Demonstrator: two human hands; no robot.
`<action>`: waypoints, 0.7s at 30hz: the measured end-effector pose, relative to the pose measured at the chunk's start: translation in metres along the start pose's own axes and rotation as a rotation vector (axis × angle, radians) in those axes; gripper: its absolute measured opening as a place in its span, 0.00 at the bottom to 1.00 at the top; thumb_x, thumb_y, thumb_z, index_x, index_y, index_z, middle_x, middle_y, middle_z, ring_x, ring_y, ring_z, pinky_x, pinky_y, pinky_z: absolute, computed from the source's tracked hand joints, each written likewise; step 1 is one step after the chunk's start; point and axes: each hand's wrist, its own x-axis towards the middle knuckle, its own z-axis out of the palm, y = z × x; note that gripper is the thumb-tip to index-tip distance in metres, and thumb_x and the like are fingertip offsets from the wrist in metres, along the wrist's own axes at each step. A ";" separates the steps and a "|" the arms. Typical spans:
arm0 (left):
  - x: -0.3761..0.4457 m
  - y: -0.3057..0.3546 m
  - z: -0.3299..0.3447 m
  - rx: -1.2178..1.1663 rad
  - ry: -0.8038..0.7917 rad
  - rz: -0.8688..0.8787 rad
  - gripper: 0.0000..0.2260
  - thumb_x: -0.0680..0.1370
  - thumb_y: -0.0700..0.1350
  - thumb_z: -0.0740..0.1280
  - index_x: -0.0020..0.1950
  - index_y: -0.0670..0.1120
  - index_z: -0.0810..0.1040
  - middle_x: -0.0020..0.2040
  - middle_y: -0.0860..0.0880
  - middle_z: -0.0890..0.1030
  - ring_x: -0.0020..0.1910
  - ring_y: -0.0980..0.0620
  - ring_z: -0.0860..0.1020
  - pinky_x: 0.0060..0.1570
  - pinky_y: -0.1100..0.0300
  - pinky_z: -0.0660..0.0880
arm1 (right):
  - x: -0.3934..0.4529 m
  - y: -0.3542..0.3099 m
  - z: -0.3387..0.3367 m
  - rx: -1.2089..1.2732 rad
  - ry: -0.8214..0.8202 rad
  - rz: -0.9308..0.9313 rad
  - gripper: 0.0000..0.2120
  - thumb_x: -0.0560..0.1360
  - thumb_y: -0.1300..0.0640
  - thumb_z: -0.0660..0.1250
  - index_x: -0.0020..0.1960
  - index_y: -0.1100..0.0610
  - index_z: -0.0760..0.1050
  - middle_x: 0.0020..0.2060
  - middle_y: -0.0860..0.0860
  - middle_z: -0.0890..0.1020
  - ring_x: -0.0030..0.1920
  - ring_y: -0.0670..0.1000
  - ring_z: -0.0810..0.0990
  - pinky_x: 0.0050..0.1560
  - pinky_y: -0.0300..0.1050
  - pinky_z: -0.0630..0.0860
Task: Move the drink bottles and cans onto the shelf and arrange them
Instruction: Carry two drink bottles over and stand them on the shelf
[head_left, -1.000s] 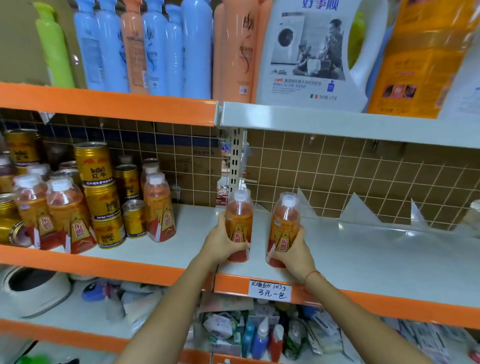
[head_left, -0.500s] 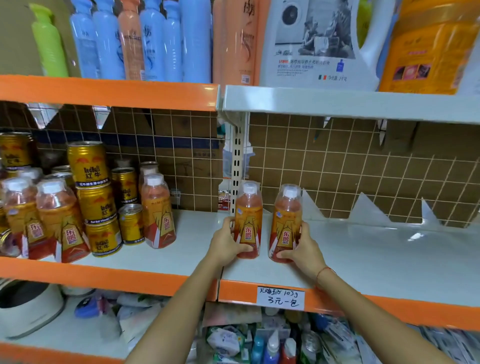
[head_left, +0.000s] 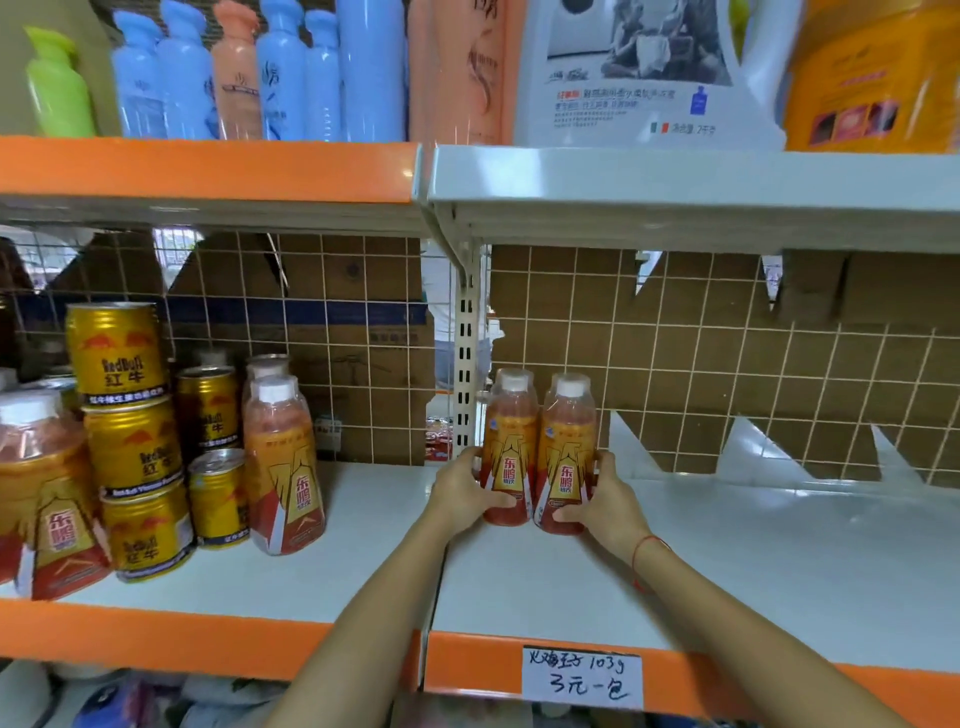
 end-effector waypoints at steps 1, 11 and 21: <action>0.005 -0.001 0.001 -0.006 -0.002 -0.001 0.36 0.66 0.44 0.79 0.69 0.47 0.66 0.59 0.47 0.79 0.57 0.48 0.78 0.57 0.50 0.77 | 0.004 0.002 0.000 0.003 0.007 -0.002 0.36 0.64 0.62 0.77 0.65 0.58 0.60 0.58 0.54 0.78 0.54 0.55 0.78 0.56 0.50 0.75; 0.033 -0.010 0.006 0.010 0.012 0.038 0.33 0.67 0.44 0.78 0.69 0.46 0.68 0.61 0.47 0.78 0.59 0.47 0.76 0.56 0.54 0.75 | 0.038 0.016 0.005 0.047 0.023 -0.014 0.38 0.64 0.63 0.77 0.66 0.55 0.60 0.61 0.54 0.77 0.59 0.57 0.77 0.61 0.57 0.74; 0.050 -0.010 0.012 0.015 0.032 0.025 0.33 0.67 0.43 0.78 0.69 0.46 0.69 0.62 0.48 0.78 0.60 0.47 0.76 0.59 0.51 0.75 | 0.055 0.017 0.008 0.061 0.028 -0.036 0.39 0.64 0.65 0.77 0.68 0.57 0.60 0.60 0.55 0.77 0.60 0.57 0.76 0.62 0.56 0.73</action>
